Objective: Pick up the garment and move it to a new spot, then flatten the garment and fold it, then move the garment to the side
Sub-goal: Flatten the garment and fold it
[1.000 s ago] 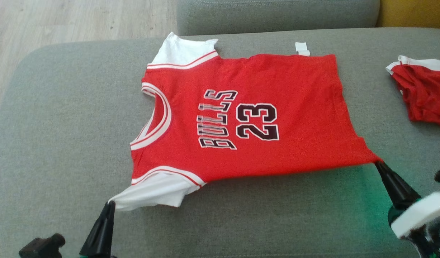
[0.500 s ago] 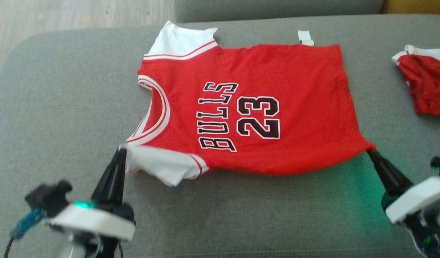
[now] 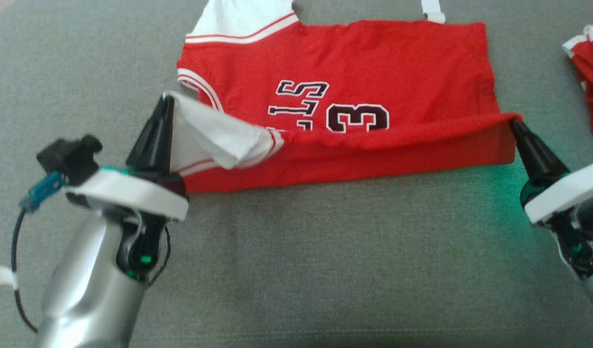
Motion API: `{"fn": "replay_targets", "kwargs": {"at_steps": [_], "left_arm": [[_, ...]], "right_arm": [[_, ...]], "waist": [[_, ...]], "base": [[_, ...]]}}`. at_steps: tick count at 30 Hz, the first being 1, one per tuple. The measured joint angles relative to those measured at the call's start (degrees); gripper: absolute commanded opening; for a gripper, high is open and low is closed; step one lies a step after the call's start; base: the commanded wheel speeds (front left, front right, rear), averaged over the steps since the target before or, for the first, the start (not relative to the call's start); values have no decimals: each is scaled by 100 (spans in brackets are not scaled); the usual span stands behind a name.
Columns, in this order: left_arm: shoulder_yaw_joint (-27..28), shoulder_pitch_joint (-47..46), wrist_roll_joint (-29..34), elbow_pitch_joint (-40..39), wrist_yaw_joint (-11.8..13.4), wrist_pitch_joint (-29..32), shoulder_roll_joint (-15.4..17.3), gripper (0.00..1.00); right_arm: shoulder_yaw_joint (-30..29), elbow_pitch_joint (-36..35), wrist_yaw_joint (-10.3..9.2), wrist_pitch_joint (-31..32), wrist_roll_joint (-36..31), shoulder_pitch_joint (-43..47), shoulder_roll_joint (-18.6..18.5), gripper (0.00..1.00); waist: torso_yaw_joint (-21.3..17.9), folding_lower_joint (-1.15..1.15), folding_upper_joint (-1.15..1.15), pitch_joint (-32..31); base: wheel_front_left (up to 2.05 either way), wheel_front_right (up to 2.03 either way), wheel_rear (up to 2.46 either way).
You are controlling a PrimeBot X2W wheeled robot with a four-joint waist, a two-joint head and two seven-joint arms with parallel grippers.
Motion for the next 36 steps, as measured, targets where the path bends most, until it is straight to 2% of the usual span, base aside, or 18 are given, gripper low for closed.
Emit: {"fn": "replay_targets", "kwargs": {"at_steps": [7,8,9,10,11,12,18,21,27,31,33,36], "left_arm": [[-110,-848,133,697,-56,-193,0,0],[-126,-921,134,789,-56,-207,0,0],[-141,-972,134,862,-57,-208,0,0],[-163,-1014,143,932,-58,-220,0,0],[-182,-1046,148,999,-60,-249,0,41],[-191,-1062,148,1050,-60,-252,-1,100],[-9,-961,372,956,-62,-259,-5,100],[280,-396,450,632,-62,-293,-88,100],[212,827,335,888,-60,-198,-235,100],[-9,832,366,995,-52,-1,-230,100],[1,717,509,1120,114,-9,-198,100],[56,548,567,1319,157,-62,-146,100]], "right_arm": [[-24,271,0,-10,-101,-428,141,0],[-26,339,0,-16,-101,-463,172,3],[-27,409,0,-34,-102,-494,198,44],[-29,455,0,-55,-113,-510,213,90],[-38,514,0,-91,-147,-521,238,100],[-64,581,0,-138,-154,-531,277,100],[-94,700,0,-428,-211,-524,347,100],[-188,624,0,-716,-237,-343,366,100],[-220,436,0,-826,-296,392,508,100],[-258,399,0,-843,-301,524,587,100],[-268,357,0,-842,-352,522,614,100],[-268,333,0,-821,-402,522,662,100]], "waist": [[-22,0,0,312],[-32,0,0,338],[-44,0,0,355],[-55,0,0,365],[-65,0,0,369],[-74,0,0,368],[-102,0,0,226],[-96,0,0,61],[-95,0,0,-108],[-127,0,0,-113],[-155,0,0,-107],[-203,0,0,-101]], "base": [[0,0,0],[0,0,0],[0,0,0],[0,0,0],[0,0,0],[0,0,0],[0,0,0],[0,0,0],[0,0,0],[0,0,0],[0,0,0],[0,0,0]]}}
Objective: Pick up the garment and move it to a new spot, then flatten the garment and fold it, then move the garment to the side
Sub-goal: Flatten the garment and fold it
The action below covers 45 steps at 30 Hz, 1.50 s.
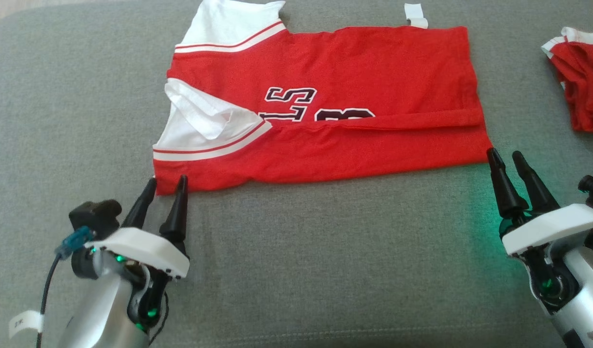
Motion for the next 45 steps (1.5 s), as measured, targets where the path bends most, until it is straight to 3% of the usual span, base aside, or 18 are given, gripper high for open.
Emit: {"fn": "replay_targets", "kwargs": {"at_steps": [9,11,12,13,20,32,33,34,36,37,45], "left_arm": [[-90,-244,132,600,89,-32,29,100],[-116,-276,167,727,84,-20,44,33],[-126,-296,185,781,81,-20,52,33],[-136,-317,189,825,65,-20,56,0],[-215,-497,183,960,-71,-41,74,0],[-475,-639,67,1009,-211,-67,120,0],[-491,-640,66,1013,-211,-88,129,0],[-510,-641,64,1014,-212,-88,138,0],[-541,-641,12,1014,-212,-88,149,0],[-558,-641,9,1014,-213,-88,155,0],[-690,-594,-208,833,-219,-115,309,0]], "right_arm": [[-41,16,0,82,-43,-2,2,100],[-53,31,0,94,-45,-2,2,100],[-54,37,0,123,-60,-2,2,100],[-55,49,0,131,-89,-2,2,100],[-48,360,0,321,-233,-179,67,100],[42,1502,0,695,-603,-924,345,100],[58,1543,0,704,-602,-928,359,93],[86,1578,0,742,-599,-930,369,64],[171,1631,0,765,-599,-933,379,13],[207,1646,0,762,-599,-934,380,0],[360,1553,0,563,-534,-920,292,0]], "waist": [[-25,0,0,-41],[-9,0,0,-56],[0,0,0,-62],[9,0,0,-65],[64,0,0,-59],[212,0,0,-16],[224,0,0,-15],[234,0,0,-16],[243,0,0,-18],[245,0,0,-20],[215,0,0,-118]], "base": [[0,0,0],[0,0,0],[0,0,0],[0,0,0],[0,0,0],[0,0,0],[0,0,0],[0,0,0],[0,0,0],[0,0,0],[0,0,0]]}}
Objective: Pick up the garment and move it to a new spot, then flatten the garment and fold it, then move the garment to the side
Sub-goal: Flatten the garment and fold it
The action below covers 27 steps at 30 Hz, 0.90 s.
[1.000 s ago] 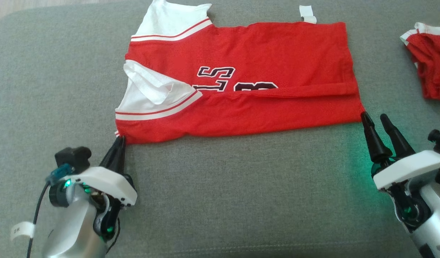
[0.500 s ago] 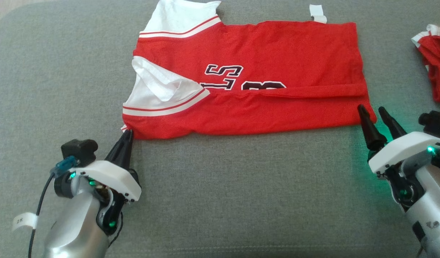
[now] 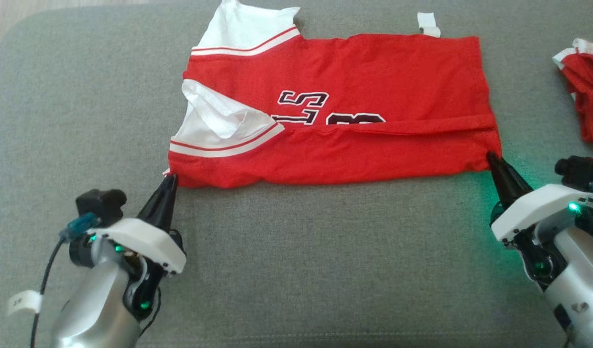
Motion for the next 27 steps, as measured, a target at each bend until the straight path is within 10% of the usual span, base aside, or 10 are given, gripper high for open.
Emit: {"fn": "replay_targets", "kwargs": {"at_steps": [27], "left_arm": [[-164,2681,-689,-2921,425,734,949,0]], "right_arm": [[115,-904,0,-287,754,1566,-1033,0]], "waist": [[105,0,0,-474]], "base": [[0,0,0]]}}
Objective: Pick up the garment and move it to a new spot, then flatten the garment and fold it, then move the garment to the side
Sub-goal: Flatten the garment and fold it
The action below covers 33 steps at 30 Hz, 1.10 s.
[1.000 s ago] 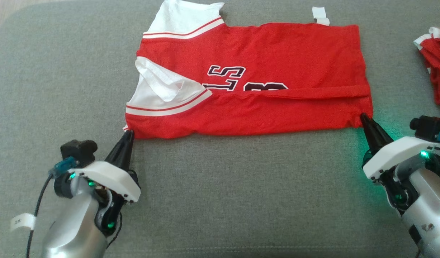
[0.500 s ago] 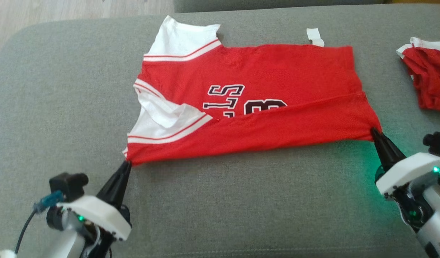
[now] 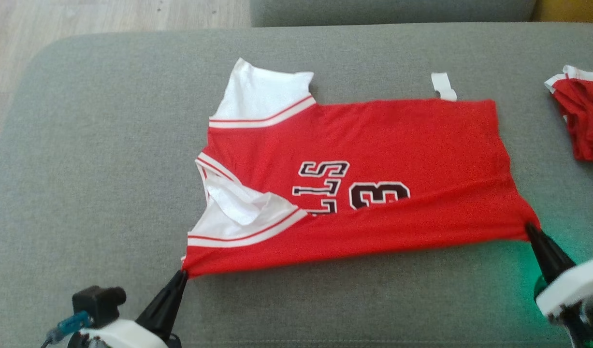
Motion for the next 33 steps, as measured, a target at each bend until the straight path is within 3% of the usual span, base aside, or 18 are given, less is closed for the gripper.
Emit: {"fn": "replay_targets", "kwargs": {"at_steps": [7,13,14,15,16,17,18,19,20,27,31,33], "left_arm": [[-116,258,-56,29,92,11,-2,0],[-240,391,-176,90,137,333,-1,0],[-244,389,-177,98,136,381,1,0],[-253,389,-194,112,136,436,1,0],[-282,385,-203,134,135,509,5,0],[-325,376,-202,158,136,571,11,0],[-354,370,-201,182,137,617,11,33],[-365,366,-203,202,140,662,12,94],[-367,360,-202,219,180,715,13,100],[-266,194,-193,-122,327,857,180,100],[-80,-818,-147,-612,319,1096,316,100],[-77,-1631,2,-676,194,1352,386,100]], "right_arm": [[-308,-223,0,-99,-99,862,-23,0],[-566,-208,0,-64,-403,1062,154,0],[-612,-210,0,-33,-439,1062,194,9],[-689,-198,0,-20,-479,1063,237,41],[-757,-183,0,18,-528,1064,267,100],[-824,-156,0,44,-590,1066,291,100],[-918,-121,0,52,-651,1070,328,100],[-1004,-103,0,65,-694,1078,348,100],[-1085,-115,0,87,-734,1098,361,100],[-1682,-595,0,38,-1237,1362,413,100],[-1940,-1085,0,14,-1525,1394,664,100],[-2029,-1289,0,66,-1699,1390,790,100]], "waist": [[14,0,0,-147],[-25,0,0,-201],[-30,0,0,-205],[-37,0,0,-210],[-42,0,0,-216],[-46,0,0,-224],[-50,0,0,-233],[-55,0,0,-242],[-61,0,0,-252],[-79,0,0,-297],[-90,0,0,-211],[-117,0,0,-121]], "base": [[0,0,0],[0,0,0],[0,0,0],[0,0,0],[0,0,0],[0,0,0],[0,0,0],[0,0,0],[0,0,0],[0,0,0],[0,0,0],[0,0,0]]}}
